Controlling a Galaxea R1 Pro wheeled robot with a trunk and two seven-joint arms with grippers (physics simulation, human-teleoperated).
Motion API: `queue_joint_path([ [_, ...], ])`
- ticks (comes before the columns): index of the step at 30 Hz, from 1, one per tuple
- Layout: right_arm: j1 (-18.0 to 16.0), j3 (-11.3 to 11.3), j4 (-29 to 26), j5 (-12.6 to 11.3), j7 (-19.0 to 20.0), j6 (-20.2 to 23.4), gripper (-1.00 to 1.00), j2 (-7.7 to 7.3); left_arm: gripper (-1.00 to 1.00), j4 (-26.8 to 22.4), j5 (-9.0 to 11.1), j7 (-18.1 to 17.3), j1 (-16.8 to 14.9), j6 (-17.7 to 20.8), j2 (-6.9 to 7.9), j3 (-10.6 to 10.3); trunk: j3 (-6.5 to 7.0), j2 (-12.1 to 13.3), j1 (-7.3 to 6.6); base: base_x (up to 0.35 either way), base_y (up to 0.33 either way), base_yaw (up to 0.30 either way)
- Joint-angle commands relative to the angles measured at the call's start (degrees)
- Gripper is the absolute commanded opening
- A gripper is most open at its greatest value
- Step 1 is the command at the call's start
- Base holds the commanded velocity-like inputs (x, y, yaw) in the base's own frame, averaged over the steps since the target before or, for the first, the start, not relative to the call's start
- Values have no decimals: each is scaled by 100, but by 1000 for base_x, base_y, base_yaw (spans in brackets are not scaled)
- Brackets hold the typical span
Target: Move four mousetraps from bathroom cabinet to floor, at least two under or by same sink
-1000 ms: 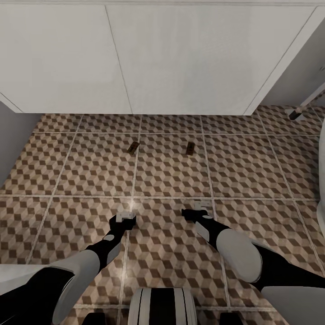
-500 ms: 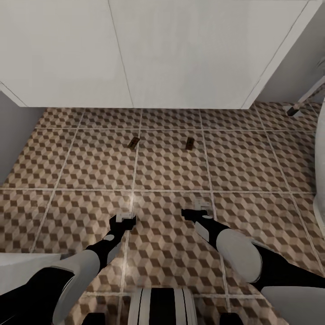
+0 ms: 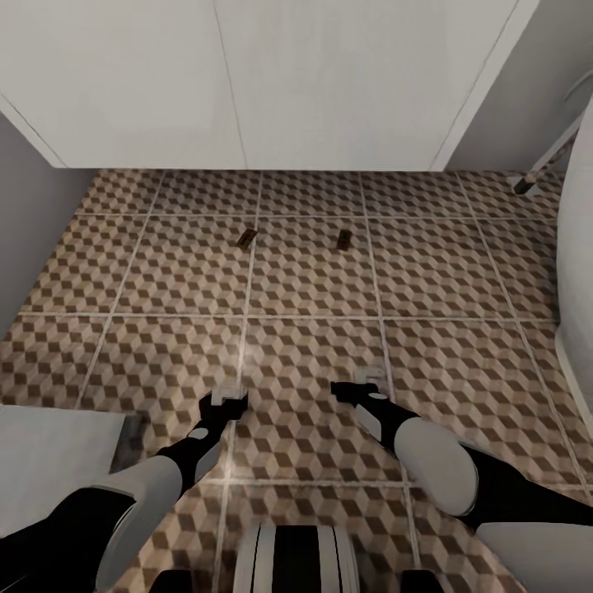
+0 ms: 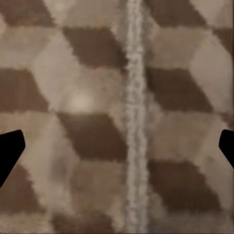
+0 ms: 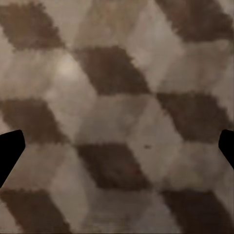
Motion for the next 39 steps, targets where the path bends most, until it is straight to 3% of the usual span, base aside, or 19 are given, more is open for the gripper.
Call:
queue_joint_path([
  [1,-4,-49,12,56,-27,-23,100,-2,100,6,57,17,-3,-20,-1,-52,-3,-1,-4,-274,0,0],
  [31,-4,-49,73,53,-27,-6,100,0,100,7,77,20,-3,-20,1,-52,-3,-1,-4,-48,0,0],
  [39,-4,-49,74,53,-27,-6,100,0,100,6,75,25,-3,-20,-3,-52,174,9,-25,0,0,0],
])
